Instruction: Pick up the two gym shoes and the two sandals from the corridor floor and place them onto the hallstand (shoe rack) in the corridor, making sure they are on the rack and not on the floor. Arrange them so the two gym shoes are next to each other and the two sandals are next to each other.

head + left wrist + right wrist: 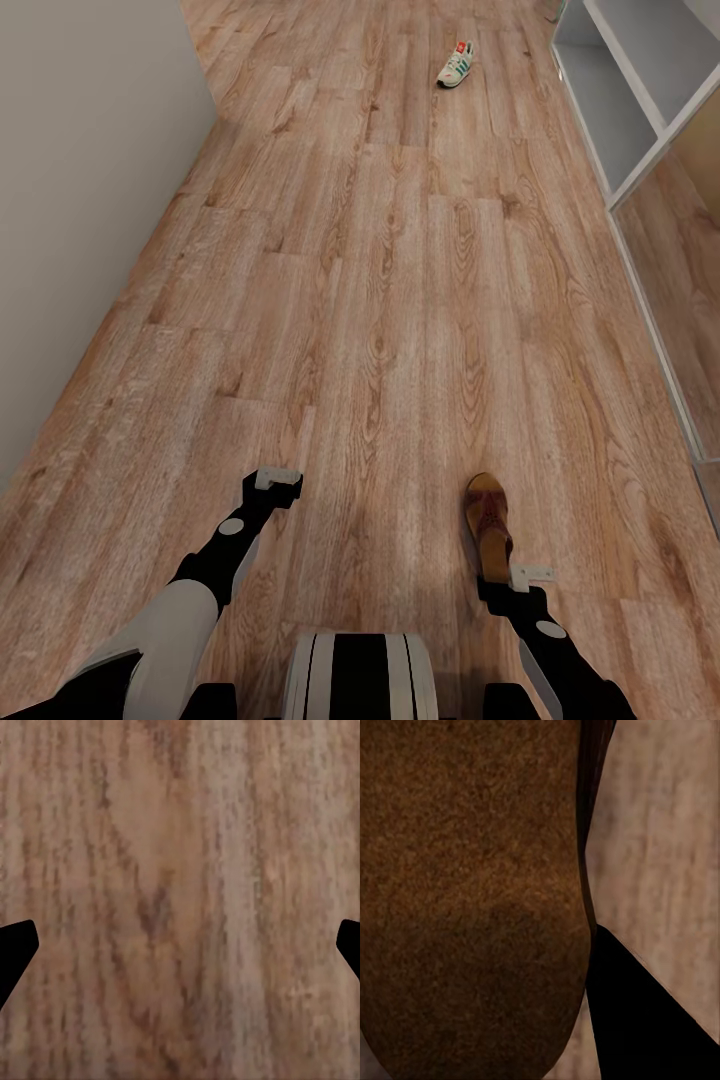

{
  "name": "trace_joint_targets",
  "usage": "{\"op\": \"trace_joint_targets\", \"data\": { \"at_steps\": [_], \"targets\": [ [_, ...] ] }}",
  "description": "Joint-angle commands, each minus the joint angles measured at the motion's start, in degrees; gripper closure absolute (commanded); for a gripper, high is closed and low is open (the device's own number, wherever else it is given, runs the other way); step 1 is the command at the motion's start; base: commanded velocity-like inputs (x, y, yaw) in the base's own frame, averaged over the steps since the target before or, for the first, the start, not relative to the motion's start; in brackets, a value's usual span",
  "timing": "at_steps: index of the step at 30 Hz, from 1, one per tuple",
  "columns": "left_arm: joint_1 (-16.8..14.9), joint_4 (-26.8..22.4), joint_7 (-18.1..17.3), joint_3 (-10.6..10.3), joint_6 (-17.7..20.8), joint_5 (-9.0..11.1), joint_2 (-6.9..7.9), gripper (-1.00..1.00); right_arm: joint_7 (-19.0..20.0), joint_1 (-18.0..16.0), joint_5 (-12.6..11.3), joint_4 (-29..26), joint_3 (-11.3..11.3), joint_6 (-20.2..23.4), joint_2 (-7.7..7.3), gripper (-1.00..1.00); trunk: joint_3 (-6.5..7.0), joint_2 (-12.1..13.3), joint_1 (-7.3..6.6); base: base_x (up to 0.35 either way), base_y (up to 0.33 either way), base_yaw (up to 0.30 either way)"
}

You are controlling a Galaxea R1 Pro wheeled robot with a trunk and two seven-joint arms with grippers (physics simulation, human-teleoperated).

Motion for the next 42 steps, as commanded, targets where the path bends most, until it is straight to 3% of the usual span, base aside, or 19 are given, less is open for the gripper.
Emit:
{"op": "trace_joint_targets", "data": {
  "at_steps": [1,18,42],
  "targets": [
    [-0.03,-0.01,-0.38,0.49,-0.18,-0.38,-0.06,-1.0,-0.06,0.01,-0.55,-0.02,0.11,0.1,0.01,1.0,-0.03,-0.01,0.0,0.0,0.0,0.0],
    [-0.03,-0.09,-0.36,0.42,-0.21,-0.38,0.0,-1.0,-0.06,0.01,-0.55,0.02,0.18,0.13,0.01,1.0,-0.03,-0.01,0.0,0.0,0.0,0.0],
    [-0.03,-0.13,-0.3,0.32,0.21,-0.38,0.03,-1.0,0.38,0.01,-0.48,-0.97,0.7,-0.18,0.1,1.0,5.29,0.31,-0.62,0.0,0.0,0.0]
  ]
}}
